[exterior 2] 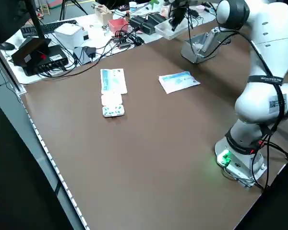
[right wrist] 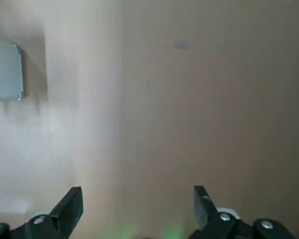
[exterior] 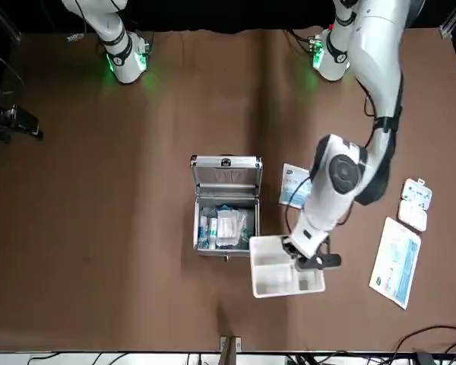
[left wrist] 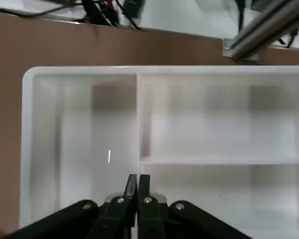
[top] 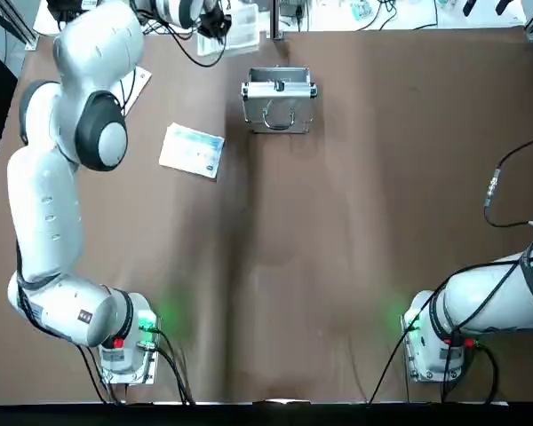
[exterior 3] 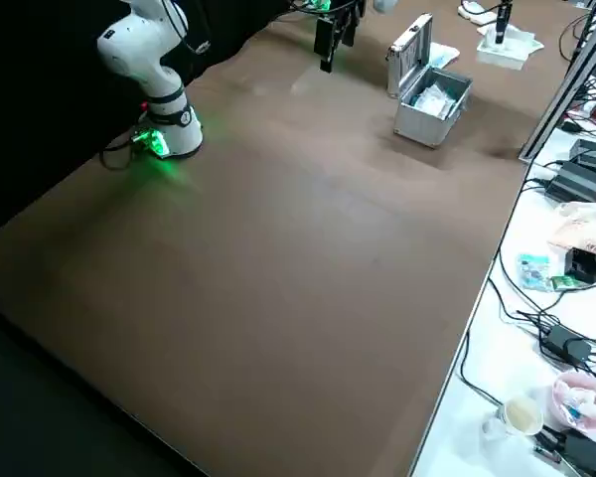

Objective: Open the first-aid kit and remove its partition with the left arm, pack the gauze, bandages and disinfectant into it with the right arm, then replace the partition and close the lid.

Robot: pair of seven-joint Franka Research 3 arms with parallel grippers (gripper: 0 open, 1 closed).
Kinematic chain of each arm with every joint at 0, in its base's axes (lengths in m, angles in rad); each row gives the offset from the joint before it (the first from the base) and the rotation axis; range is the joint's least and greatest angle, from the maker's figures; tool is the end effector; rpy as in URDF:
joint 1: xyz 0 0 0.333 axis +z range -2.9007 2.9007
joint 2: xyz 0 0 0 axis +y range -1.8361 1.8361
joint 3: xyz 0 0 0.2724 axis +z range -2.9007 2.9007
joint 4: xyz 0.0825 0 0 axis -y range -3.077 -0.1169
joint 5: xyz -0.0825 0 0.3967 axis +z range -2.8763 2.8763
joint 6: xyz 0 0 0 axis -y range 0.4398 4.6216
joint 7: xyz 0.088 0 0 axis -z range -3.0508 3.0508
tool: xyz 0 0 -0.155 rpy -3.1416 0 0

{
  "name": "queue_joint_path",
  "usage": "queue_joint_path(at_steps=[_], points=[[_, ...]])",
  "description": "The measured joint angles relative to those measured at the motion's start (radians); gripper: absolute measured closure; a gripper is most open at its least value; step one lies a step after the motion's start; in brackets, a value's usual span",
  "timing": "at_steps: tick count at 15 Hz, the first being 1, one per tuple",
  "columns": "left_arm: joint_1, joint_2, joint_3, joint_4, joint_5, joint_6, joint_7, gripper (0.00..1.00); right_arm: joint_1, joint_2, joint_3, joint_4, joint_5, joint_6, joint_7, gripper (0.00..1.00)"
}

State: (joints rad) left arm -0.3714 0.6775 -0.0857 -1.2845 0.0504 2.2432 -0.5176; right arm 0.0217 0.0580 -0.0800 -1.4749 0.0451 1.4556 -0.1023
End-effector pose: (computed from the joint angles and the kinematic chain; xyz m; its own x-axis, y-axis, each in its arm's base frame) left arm 0.6895 -0.3217 0.2954 0.9678 0.0771 0.2396 0.0429 -0.9886 0.1446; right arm 0.5667 -0.0246 0.5365 0.9962 0.0490 -0.0724 0.0456 -0.9978 -0.0481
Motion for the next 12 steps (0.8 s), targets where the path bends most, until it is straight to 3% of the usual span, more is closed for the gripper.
queue_joint_path(at_steps=[12], points=[[-0.181,-0.001,0.018,0.005,0.000,0.001,-0.123,0.97,0.000,0.000,0.000,-0.004,0.000,0.000,-0.004,0.02]])
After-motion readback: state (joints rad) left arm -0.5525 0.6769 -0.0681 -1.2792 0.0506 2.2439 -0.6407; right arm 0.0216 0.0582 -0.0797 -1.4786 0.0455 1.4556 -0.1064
